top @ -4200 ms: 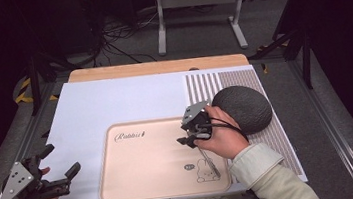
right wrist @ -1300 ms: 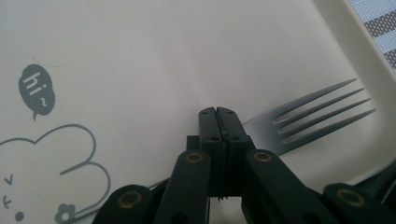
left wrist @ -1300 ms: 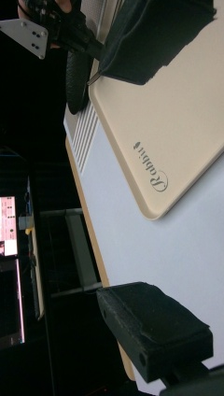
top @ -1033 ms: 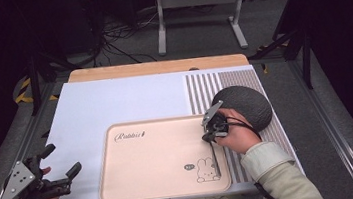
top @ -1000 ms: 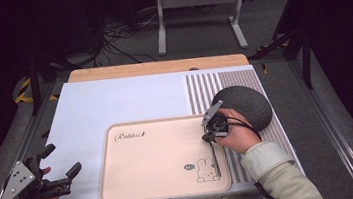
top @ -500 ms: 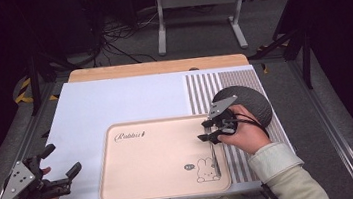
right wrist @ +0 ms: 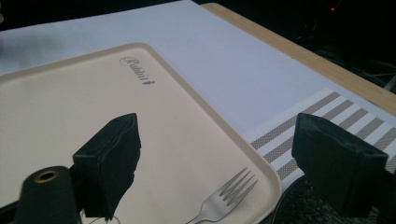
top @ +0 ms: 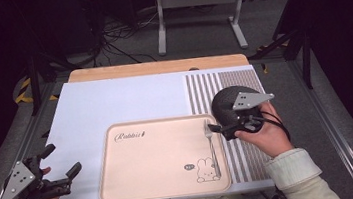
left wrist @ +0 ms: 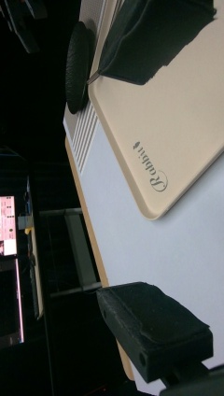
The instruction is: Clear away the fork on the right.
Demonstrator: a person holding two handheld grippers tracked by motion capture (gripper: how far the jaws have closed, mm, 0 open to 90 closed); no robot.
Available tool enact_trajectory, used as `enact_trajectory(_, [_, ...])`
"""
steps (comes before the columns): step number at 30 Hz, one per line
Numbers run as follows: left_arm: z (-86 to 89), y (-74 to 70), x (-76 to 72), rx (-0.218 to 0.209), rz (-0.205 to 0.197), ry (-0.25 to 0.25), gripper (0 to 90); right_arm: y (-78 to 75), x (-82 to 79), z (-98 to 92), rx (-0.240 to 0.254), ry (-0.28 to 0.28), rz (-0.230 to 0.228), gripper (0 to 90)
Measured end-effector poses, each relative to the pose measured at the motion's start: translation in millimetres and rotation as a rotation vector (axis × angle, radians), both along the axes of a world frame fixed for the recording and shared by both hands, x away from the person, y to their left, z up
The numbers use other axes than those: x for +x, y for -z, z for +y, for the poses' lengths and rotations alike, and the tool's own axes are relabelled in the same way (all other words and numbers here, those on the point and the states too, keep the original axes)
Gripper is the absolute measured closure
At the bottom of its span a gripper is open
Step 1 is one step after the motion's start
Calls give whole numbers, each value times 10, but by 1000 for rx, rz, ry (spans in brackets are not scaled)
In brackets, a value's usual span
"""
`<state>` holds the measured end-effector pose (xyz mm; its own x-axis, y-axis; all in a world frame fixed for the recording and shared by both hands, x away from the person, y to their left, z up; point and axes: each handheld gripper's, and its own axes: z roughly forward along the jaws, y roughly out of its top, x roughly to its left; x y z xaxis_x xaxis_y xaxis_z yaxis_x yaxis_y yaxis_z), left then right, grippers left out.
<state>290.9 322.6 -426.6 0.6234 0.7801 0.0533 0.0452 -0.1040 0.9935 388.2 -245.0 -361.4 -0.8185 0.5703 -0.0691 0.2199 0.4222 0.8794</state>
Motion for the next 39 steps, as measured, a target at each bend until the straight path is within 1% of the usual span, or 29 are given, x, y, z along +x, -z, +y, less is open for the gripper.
enact_trajectory(2, [0,1,1,1,1,0,1,-18,-42,-70,17,8,-22,165])
enact_trajectory(5, [2,-1,-1,0,0,1,1,-28,-107,-163,45,25,-42,161])
enact_trajectory(9, [-3,0,0,-3,0,1,1,-16,-195,-304,76,32,-105,152])
enact_trajectory(11, [-4,1,-1,-4,0,-1,1,-2,-228,-369,110,40,-122,148])
enact_trajectory(12, [-4,-1,-2,-2,0,-1,1,13,-248,-416,129,45,-134,146])
enact_trajectory(14, [-5,0,-1,-3,-1,0,1,45,-287,-488,150,51,-143,145])
enact_trajectory(15, [-7,1,-2,-4,-2,-2,1,64,-306,-523,154,59,-150,145])
enact_trajectory(18, [-5,0,-2,-2,1,-1,1,133,-348,-628,164,78,-153,144])
enact_trajectory(19, [-5,0,-2,-2,1,-1,1,156,-354,-663,157,84,-158,144])
enact_trajectory(21, [-4,1,-1,2,2,0,1,204,-364,-721,160,84,-157,146])
enact_trajectory(23, [-5,3,-1,-1,0,-2,1,249,-381,-767,177,76,-172,145])
enact_trajectory(24, [-5,3,-1,-1,0,-2,1,249,-381,-767,177,76,-172,145])
enact_trajectory(25, [-4,4,-1,-2,0,-3,1,309,-399,-811,207,75,-188,144])
enact_trajectory(26, [-1,5,0,1,4,-3,1,346,-402,-839,225,74,-202,145])
enact_trajectory(27, [-1,5,1,1,4,-2,1,387,-410,-867,238,81,-199,145])
enact_trajectory(28, [-1,5,1,1,4,-2,1,387,-410,-867,238,81,-199,145])
enact_trajectory(29, [-2,4,0,1,4,-2,1,427,-412,-893,248,88,-195,144])
enact_trajectory(31, [-2,3,0,1,3,-1,1,497,-411,-951,245,104,-189,144])
enact_trajectory(33, [-3,2,-1,-2,1,-1,1,558,-411,-992,254,117,-178,143])
enact_trajectory(34, [-5,1,-2,-6,0,-2,1,582,-408,-1005,245,117,-178,143])
enact_trajectory(37, [1,1,-2,-3,1,0,0,645,-406,-1029,245,122,-170,143])
enact_trajectory(39, [2,2,2,-10,0,0,1,664,-411,-1036,247,127,-166,148])
